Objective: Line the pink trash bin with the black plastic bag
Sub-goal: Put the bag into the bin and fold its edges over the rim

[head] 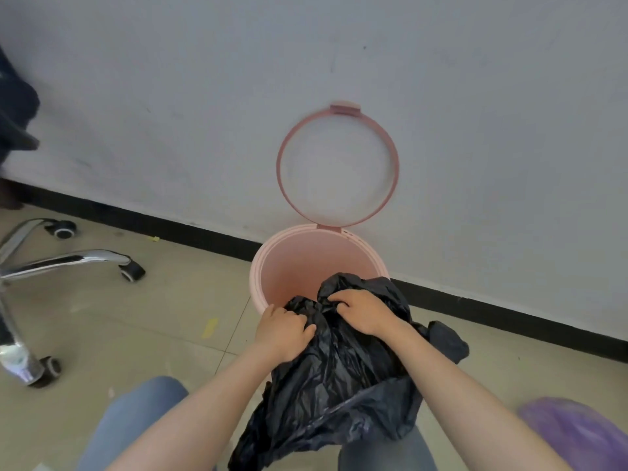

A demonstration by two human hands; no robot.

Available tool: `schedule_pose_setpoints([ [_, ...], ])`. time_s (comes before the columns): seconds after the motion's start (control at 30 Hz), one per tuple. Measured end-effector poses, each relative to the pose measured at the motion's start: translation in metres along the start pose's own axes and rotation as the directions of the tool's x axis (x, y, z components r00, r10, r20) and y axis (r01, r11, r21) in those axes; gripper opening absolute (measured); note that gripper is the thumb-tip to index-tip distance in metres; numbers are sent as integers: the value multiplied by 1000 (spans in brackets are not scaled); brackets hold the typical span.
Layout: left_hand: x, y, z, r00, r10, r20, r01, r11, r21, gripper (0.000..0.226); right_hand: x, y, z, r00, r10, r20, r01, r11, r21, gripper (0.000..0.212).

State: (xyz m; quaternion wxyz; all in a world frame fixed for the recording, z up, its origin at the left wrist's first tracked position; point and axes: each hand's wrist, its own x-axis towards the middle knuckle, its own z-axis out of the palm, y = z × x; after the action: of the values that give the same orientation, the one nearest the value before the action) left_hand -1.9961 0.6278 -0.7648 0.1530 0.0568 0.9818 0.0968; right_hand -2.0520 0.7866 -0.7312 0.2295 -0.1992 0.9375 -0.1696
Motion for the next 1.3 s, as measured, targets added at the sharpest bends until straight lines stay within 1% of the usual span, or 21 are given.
schedule_pose_setpoints([
  [0.13,1,-1,8,999,18,-36,-18,1000,3,47,-28,28,-14,971,4,-241,-5,1000,-1,35],
  [0.23,1,-2,13,999,23,-49,-24,1000,-19,48,-42,46,-16,948,95,-303,-97,995,7,35],
  [0.3,1,-3,14,999,19,-43,-21,999,-39,48,-47,54,-13,941,151,-303,-165,986,-20,41],
  [0.37,1,-3,15,999,21,-46,-23,998,-57,48,-48,60,-10,941,223,-254,-245,968,-60,66],
  [0.4,1,-2,15,999,19,-51,-23,998,-66,49,-48,63,-10,936,277,-219,-290,956,-32,80],
  [0.47,-1,-2,15,998,13,-65,-19,996,-85,49,-46,64,-7,924,356,-144,-337,931,139,99],
  [0.53,-2,-2,16,997,9,-75,-17,995,-101,49,-44,61,0,940,329,-91,-281,897,340,103],
  [0.6,-3,-3,16,997,10,-77,-19,994,-111,49,-44,55,8,956,276,-103,-208,880,426,100],
  [0.67,-2,-3,14,998,21,-67,-29,991,-129,48,-44,50,12,952,268,-148,-186,891,413,91],
  [0.7,-2,-3,13,998,26,-57,-33,989,-144,48,-43,48,12,944,277,-178,-200,911,360,83],
  [0.77,-3,-3,7,998,21,-56,-32,981,-194,44,-44,41,8,916,275,-292,-235,958,164,61],
  [0.8,-4,-3,1,996,13,-90,-34,972,-232,42,-44,37,3,894,254,-369,-234,967,99,51],
  [0.87,-4,-1,-16,970,-36,-241,-46,944,-326,39,-41,24,-12,851,210,-482,-159,977,143,40],
  [0.93,1,-1,-40,894,-166,-416,-29,906,-423,36,-28,10,-28,825,179,-536,-78,975,206,39],
  [0.97,6,-3,-51,856,-235,-460,-3,888,-459,35,-18,4,-34,823,171,-542,-56,974,222,43],
  [1.0,11,-5,-61,845,-282,-455,37,879,-475,37,-7,-2,-37,831,165,-530,-50,973,226,49],
  [1.07,18,-12,-72,892,-317,-322,132,864,-486,49,13,-11,-35,883,171,-437,-108,980,165,62],
  [1.1,18,-17,-73,915,-316,-250,161,856,-491,55,24,-11,-31,921,175,-347,-154,984,87,64],
  [1.17,13,-30,-65,939,-285,-191,165,864,-476,63,41,-7,-21,974,204,-95,-214,971,-111,59],
  [1.23,3,-43,-50,967,-206,-150,127,900,-418,67,52,-4,-12,956,270,116,-234,938,-255,55],
  [1.3,-7,-52,-35,990,-140,-25,118,910,-398,70,58,-6,-8,928,301,219,-229,926,-299,52],
])
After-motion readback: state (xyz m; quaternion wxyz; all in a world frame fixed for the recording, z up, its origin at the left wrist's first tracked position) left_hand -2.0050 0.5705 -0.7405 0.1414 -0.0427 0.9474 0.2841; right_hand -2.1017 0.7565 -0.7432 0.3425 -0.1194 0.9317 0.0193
